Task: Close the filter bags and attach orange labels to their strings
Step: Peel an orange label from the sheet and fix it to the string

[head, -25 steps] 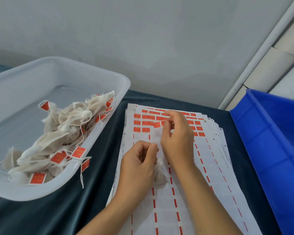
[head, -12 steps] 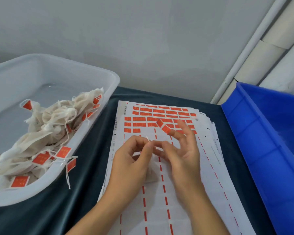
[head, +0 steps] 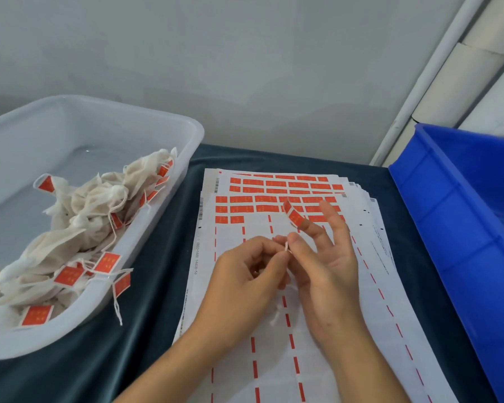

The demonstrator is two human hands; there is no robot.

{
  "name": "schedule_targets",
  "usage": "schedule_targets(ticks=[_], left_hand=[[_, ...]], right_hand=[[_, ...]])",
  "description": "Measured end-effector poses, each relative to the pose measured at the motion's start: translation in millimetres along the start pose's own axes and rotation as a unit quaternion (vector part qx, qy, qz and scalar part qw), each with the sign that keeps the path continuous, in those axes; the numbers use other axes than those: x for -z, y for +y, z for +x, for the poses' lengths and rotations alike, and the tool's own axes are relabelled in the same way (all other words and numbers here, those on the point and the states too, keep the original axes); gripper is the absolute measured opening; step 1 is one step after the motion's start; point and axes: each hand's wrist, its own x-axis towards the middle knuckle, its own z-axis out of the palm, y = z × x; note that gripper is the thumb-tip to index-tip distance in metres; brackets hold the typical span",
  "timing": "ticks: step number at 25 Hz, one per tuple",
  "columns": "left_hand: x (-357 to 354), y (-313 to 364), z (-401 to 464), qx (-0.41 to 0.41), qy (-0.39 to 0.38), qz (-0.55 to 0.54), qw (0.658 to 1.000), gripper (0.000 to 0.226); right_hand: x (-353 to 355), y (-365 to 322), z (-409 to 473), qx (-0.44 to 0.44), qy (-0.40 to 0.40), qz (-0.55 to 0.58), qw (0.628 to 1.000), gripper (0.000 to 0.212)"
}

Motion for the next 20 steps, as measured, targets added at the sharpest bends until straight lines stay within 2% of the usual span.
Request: schedule_targets(ticks=[3, 7, 11, 16, 20], left_hand=[[-1.2, 1.3, 11.7, 0.005, -0.029, 0.027, 0.999, 0.015], [-0.5, -4.5, 20.5, 0.037, -0.029, -0.002, 0.999, 0.017], [6.9, -9.8, 24.4, 0.058, -0.029, -0.032, 0.997, 0.02], [3.7, -7.1, 22.6, 0.043, -0.013, -0.027, 0.999, 0.017], [4.1, -7.8, 23.9, 0.06, 0.009, -0.04, 0.997, 0.017]], right_hand=[[3.5, -3.3, 1.2, 0.014, 0.036, -0.006, 0.999, 0.07], [10.5, -5.2, 2.6, 0.028, 0.081, -0.02, 0.996, 0.067], [8.8, -3.3, 3.8, 0.034, 0.074, -0.04, 0.996, 0.068], [7.1, -2.2, 3.1, 0.038, 0.071, -0.059, 0.995, 0.067], [8.8, -1.7, 3.7, 0.053, 0.082, -0.046, 0.994, 0.058]])
